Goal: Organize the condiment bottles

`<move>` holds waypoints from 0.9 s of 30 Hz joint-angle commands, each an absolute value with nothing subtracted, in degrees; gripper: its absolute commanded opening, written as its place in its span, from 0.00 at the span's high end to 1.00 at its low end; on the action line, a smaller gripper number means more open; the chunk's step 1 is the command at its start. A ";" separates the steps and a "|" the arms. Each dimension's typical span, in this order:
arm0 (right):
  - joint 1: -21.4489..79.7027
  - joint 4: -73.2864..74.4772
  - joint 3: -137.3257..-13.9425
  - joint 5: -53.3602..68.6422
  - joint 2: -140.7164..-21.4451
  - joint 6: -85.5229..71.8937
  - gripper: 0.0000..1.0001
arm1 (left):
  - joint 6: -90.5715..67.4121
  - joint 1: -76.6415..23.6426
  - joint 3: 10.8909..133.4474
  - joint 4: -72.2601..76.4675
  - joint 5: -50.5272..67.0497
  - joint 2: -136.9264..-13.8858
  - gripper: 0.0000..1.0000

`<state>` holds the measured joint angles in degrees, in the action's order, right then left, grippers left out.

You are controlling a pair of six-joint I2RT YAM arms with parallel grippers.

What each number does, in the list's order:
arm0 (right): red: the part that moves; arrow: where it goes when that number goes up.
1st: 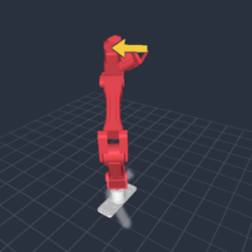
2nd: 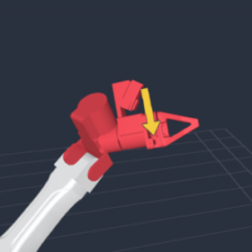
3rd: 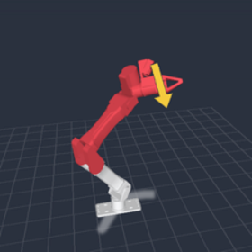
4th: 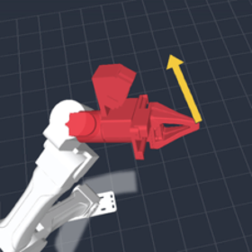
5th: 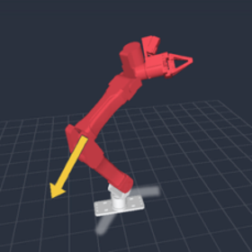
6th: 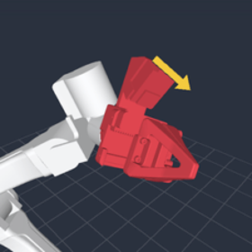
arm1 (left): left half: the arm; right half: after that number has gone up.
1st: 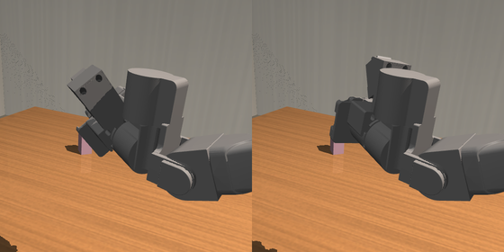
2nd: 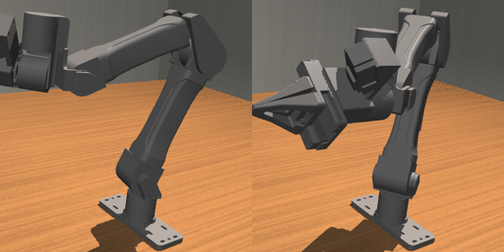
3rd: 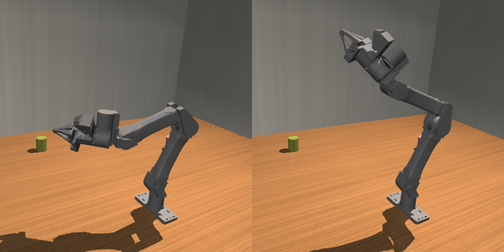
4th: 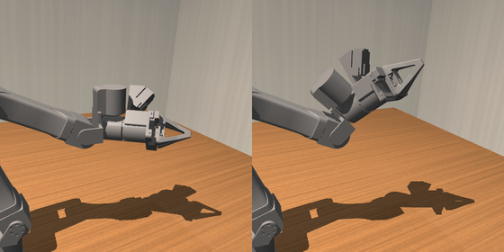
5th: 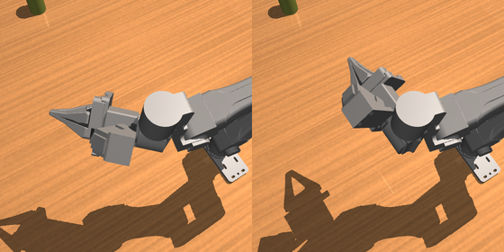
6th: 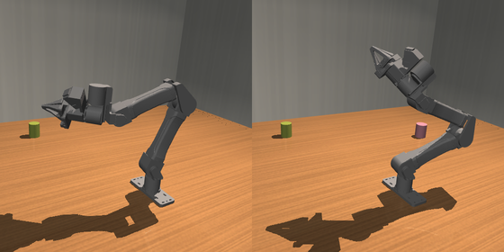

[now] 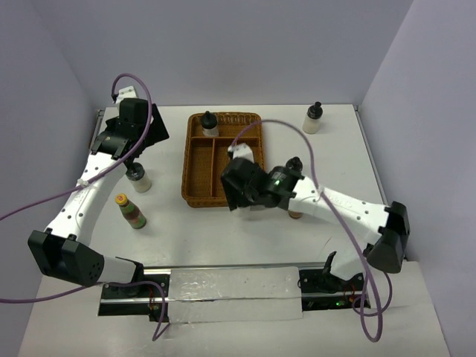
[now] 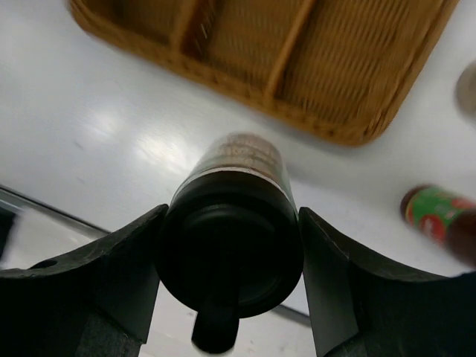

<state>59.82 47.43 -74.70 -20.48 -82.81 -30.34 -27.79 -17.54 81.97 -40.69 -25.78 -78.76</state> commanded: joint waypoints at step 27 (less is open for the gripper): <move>29.26 38.69 -137.05 -22.91 -127.26 -17.73 0.72 | -29.00 -17.67 83.61 -43.51 -28.09 -76.81 0.01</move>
